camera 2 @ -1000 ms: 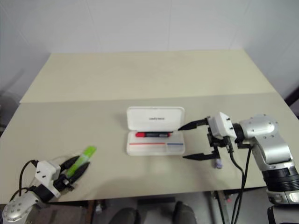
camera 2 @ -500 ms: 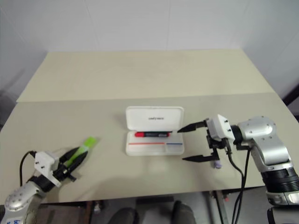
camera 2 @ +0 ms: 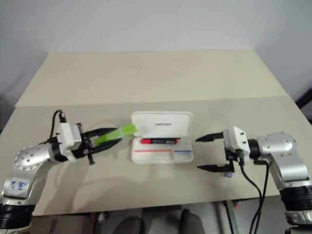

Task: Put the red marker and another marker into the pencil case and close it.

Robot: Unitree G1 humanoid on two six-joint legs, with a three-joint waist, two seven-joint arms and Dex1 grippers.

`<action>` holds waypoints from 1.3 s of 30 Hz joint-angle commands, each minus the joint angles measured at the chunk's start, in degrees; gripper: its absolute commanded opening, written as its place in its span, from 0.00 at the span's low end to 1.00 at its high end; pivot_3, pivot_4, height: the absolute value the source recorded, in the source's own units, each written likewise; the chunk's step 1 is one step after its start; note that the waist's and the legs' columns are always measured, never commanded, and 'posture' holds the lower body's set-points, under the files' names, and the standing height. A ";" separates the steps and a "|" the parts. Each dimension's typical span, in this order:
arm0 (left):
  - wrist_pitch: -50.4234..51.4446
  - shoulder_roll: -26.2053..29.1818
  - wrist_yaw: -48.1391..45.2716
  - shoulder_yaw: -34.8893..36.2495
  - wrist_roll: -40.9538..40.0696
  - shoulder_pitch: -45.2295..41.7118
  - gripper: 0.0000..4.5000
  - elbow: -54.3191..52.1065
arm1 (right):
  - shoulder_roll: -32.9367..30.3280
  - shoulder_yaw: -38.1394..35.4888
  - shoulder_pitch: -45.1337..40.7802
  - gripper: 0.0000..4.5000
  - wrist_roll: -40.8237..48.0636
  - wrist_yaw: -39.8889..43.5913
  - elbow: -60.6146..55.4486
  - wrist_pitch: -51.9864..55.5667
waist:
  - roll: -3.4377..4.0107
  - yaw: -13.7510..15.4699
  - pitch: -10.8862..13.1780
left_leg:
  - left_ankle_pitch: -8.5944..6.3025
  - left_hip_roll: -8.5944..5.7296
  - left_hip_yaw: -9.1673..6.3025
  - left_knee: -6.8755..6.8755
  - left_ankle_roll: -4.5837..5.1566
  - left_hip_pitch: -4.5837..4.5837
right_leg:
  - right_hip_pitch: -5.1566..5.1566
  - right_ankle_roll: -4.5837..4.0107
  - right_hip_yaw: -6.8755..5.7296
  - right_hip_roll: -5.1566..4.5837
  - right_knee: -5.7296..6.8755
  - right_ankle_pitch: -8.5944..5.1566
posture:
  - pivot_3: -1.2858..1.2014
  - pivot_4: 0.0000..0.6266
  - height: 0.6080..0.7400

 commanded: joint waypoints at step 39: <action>-7.32 -14.20 -9.70 -18.58 12.47 -15.66 0.25 24.43 | -3.16 -16.82 20.71 1.00 3.83 -14.39 -22.49 8.72 | -0.24 0.33 0.11 | 0.00 0.08 0.25 0.08 0.03 0.02 | 0.07 0.12 0.07 0.04 -0.01 0.07 | 0.52 0.24 1.00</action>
